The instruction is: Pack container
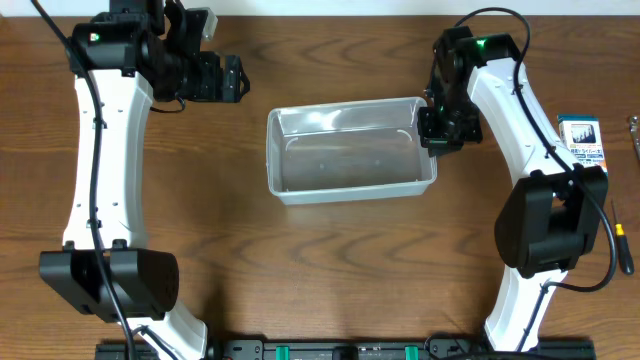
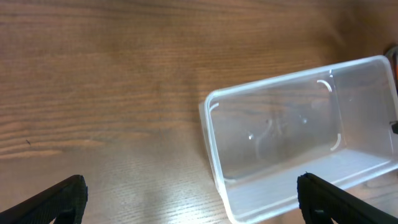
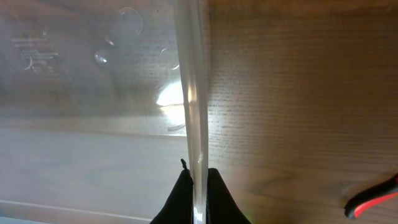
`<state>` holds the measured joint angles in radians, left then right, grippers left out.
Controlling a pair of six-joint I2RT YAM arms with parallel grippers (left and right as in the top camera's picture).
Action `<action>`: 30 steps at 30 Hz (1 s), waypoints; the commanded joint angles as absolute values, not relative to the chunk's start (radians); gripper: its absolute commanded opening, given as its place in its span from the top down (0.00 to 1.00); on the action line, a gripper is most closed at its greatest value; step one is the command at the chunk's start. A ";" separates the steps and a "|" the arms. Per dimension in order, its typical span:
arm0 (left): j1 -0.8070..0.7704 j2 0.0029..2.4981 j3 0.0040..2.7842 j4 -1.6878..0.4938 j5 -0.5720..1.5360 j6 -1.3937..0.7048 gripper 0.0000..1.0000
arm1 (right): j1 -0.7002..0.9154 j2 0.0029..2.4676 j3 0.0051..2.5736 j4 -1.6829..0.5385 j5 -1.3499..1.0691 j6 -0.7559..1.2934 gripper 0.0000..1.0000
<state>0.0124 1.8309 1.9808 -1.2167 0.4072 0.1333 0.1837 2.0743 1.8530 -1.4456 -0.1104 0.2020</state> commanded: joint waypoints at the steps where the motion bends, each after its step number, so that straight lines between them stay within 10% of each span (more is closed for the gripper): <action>1: 0.018 1.827 1.986 -1.230 0.391 0.133 0.02 | 0.191 2.033 1.848 -1.438 -0.089 0.236 0.99; 30: 0.018 1.827 1.986 -1.241 0.368 0.133 0.02 | 0.202 2.033 1.847 -1.500 -0.086 0.227 0.99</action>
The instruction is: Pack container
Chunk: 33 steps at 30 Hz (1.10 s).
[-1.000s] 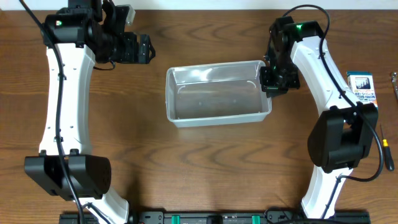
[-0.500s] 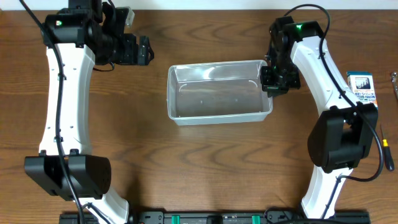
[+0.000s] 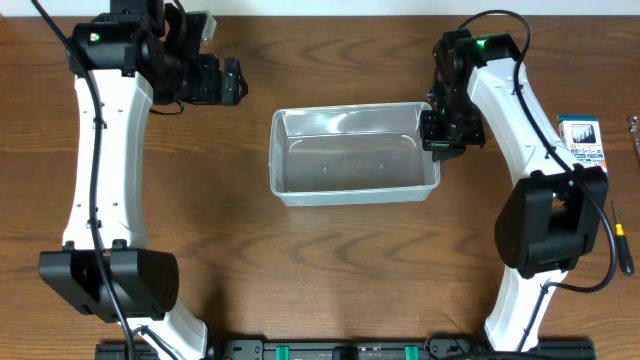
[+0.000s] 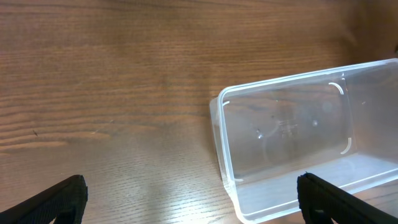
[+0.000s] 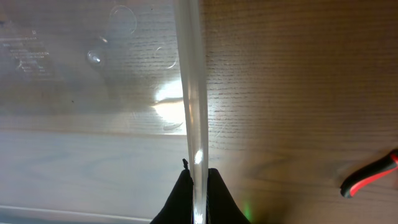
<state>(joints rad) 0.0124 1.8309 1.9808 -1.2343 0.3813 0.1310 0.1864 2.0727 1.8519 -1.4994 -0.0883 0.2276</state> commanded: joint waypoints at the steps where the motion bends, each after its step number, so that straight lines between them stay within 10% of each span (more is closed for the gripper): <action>1: 0.018 1.827 1.986 -1.241 0.368 0.133 0.02 | 0.203 2.033 1.847 -1.497 -0.086 0.227 0.99; 33: 0.018 1.827 1.986 -1.241 0.365 0.133 0.02 | 0.204 1.981 1.847 -1.461 -0.086 0.254 0.66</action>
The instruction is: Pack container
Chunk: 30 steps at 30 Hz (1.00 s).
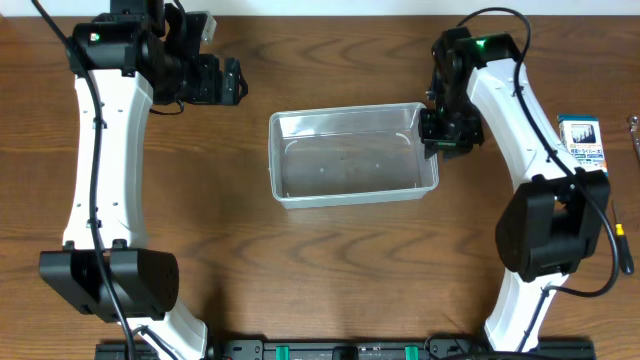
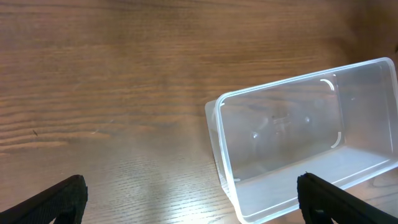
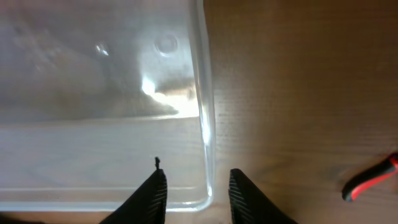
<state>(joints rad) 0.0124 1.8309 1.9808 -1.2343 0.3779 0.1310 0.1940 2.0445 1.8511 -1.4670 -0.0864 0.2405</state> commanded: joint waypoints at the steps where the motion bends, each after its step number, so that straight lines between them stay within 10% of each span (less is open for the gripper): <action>1: 0.018 1.827 1.986 -1.241 0.365 0.133 0.02 | 0.204 1.974 1.847 -1.458 -0.085 0.254 0.65; 17: 0.018 1.827 1.986 -1.241 0.365 0.133 0.02 | 0.203 1.966 1.847 -1.222 -0.007 -0.115 0.56; 24: 0.018 1.827 1.986 -1.242 0.365 0.133 0.02 | 0.206 1.966 1.847 -1.136 -0.036 -0.080 0.98; 30: 0.018 1.827 1.986 -1.242 0.365 0.133 0.02 | 0.210 1.966 1.847 -1.097 -0.048 -0.109 0.99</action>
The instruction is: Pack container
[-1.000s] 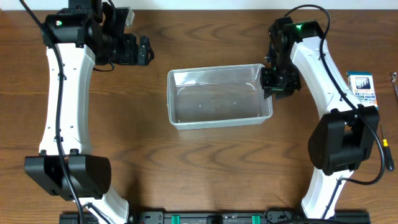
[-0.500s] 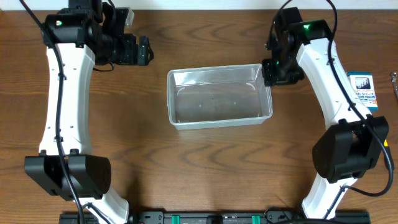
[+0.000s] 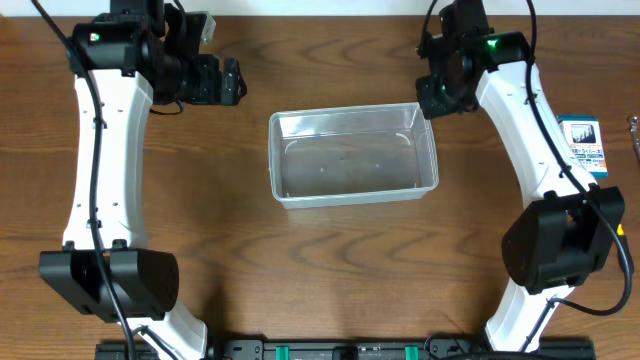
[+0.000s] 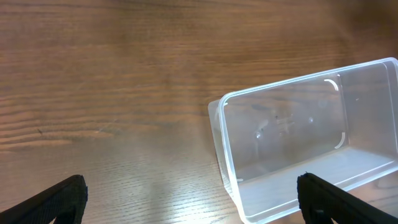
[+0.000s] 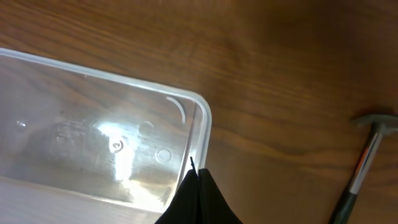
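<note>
The clear, empty plastic container (image 3: 350,112) lies in the middle of the table, long side left to right. My right gripper (image 3: 434,102) hangs shut above its far right corner. In the right wrist view the fingers (image 5: 198,190) are pressed together with nothing between them, over the container's rim (image 5: 203,127). My left gripper (image 3: 230,80) hovers open to the far left of the container. In the left wrist view its gripper (image 4: 189,190) frames bare wood, and the container's left end (image 4: 219,144) lies ahead to the right.
A blue and white package (image 3: 582,138) lies at the table's right side beside the right arm. A hammer-like tool (image 5: 365,155) lies on the wood right of the container. Both arms' bases stand at the near edge.
My right gripper was open astride the container's right wall. It is now shut on nothing, higher up and over the far right corner. The container and left arm have not moved.
My right gripper was first shut on the container's right wall, with the container slightly askew. A second later the container sat a little further right and straighter. Then the gripper stood open astride the wall. Now it is shut, empty and clear of the container.
</note>
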`<state>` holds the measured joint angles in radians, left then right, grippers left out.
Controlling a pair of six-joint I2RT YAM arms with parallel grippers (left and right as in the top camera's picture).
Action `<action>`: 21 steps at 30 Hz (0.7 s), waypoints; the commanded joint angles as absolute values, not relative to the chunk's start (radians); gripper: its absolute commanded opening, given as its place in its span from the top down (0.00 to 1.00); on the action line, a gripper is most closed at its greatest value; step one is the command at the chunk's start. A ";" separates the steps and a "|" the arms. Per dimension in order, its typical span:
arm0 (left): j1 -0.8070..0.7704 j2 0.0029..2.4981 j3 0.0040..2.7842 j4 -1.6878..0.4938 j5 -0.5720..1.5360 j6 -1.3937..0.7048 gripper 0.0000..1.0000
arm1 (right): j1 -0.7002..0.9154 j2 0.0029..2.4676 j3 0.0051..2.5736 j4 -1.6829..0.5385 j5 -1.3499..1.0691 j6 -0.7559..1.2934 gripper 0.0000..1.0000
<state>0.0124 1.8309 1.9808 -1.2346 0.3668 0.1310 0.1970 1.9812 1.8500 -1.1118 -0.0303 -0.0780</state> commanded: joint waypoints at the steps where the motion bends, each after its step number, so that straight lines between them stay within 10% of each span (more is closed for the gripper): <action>1: 0.018 1.827 1.986 -1.242 0.365 0.133 0.02 | 0.210 1.969 1.847 -1.085 -0.060 -0.116 0.99; 21: 0.018 1.827 1.986 -1.253 0.365 0.133 0.02 | 0.211 2.032 1.831 -1.038 -0.166 -0.105 0.99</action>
